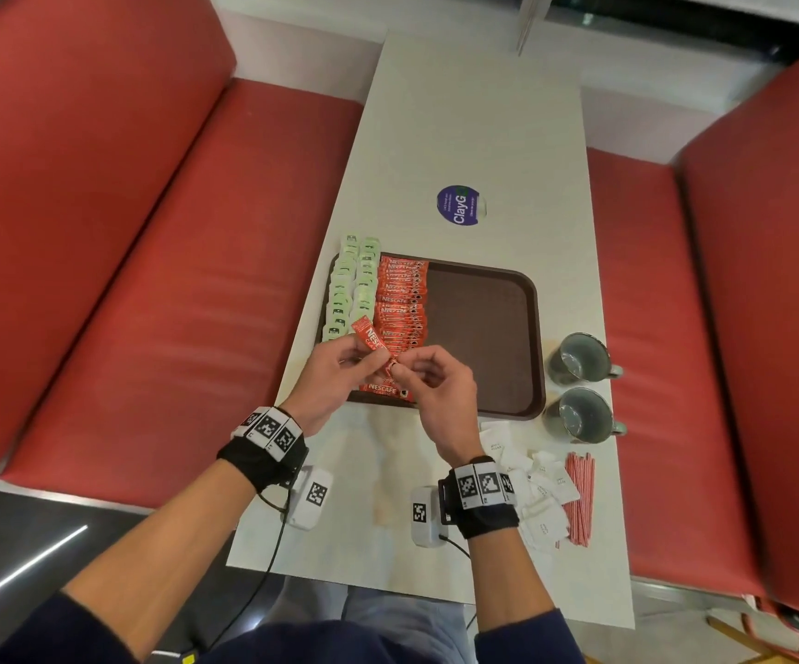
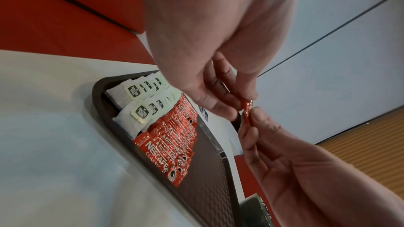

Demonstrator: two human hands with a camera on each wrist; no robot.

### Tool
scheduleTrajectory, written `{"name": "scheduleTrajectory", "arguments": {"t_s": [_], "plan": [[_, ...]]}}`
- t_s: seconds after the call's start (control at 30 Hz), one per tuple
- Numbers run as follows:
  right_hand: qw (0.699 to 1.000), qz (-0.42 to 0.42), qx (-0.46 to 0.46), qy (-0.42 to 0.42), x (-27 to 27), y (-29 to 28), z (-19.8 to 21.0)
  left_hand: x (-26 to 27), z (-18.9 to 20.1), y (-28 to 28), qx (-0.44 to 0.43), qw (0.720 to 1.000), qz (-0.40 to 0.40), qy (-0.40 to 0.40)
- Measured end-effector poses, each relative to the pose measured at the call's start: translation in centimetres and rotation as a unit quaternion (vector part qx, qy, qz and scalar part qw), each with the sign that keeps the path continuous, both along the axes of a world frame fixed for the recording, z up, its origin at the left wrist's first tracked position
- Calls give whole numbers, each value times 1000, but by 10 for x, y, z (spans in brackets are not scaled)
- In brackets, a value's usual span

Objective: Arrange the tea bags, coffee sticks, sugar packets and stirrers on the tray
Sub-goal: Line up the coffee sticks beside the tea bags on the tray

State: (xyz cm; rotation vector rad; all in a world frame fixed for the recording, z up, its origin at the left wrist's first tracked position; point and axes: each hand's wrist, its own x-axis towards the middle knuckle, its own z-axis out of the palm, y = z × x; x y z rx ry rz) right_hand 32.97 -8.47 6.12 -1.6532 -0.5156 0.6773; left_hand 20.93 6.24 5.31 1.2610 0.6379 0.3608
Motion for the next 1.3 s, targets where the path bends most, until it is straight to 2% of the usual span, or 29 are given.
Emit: {"name": "scheduleTrajectory", "arguments": {"t_s": [0.23, 0.3, 0.37, 0.43, 0.53, 0.67, 0.77, 0.83, 1.03, 1.3], "plan": [[988, 66, -87, -106, 27, -12, -16, -5, -16, 12, 14, 996, 77, 43], [981, 84, -115, -129, 34, -14, -24, -8, -23, 14, 53, 993, 79, 72], [970, 102, -149, -162, 41, -13, -34, -10, -32, 13, 128, 981, 87, 116], [957, 120, -174, -197, 44, -10, -45, -11, -42, 12, 220, 960, 79, 152], [940, 148, -197, -236, 44, -3, -62, -11, -54, 3, 341, 926, -8, 161], [924, 155, -228, -264, 36, 5, -81, -12, -75, -16, 504, 840, -125, 155], [924, 142, -232, -271, 32, 5, -91, -15, -83, -25, 585, 784, -154, 141], [925, 130, -240, -265, 32, 3, -94, -16, -87, -29, 620, 757, -154, 137], [945, 50, -228, -230, 32, -1, -95, -18, -90, -33, 631, 746, -157, 147], [950, 25, -236, -202, 28, 5, -95, -17, -90, -33, 641, 738, -151, 147]]}}
